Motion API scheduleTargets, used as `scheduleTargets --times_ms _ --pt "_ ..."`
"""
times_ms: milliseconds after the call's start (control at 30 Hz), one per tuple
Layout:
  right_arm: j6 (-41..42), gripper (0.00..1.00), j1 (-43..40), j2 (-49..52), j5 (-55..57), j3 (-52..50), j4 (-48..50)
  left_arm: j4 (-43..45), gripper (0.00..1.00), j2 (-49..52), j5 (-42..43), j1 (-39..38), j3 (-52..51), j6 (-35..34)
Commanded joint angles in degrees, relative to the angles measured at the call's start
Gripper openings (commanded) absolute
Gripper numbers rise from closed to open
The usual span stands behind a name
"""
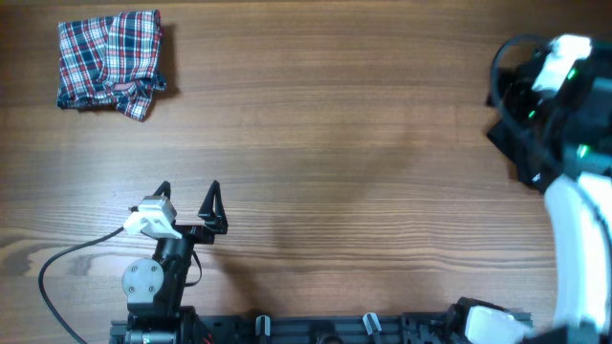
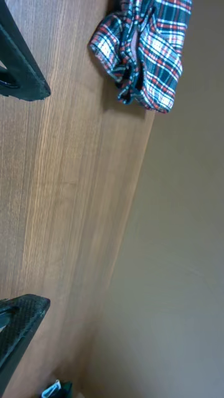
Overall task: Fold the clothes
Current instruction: 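Reach the right gripper to the dark green shirt at top right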
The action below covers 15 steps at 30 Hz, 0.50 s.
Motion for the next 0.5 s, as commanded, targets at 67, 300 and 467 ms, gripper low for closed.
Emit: scheduleTargets --times_ms 67,300,467 --pt "-1.77 1.00 -5.01 9.62 1.22 2.99 4.04 -0.20 1.00 -0.09 -0.74 -0.26 -0.37 1.36" --pt "-2.78 1.00 -8.33 18.47 3.78 2.99 13.38 -0.20 1.00 -0.09 -0.74 -0.26 -0.35 1.36" --pt "-7.48 1.00 -9.22 23.65 6.82 2.99 16.24 -0.20 1.00 -0.09 -0.72 -0.26 -0.37 1.36"
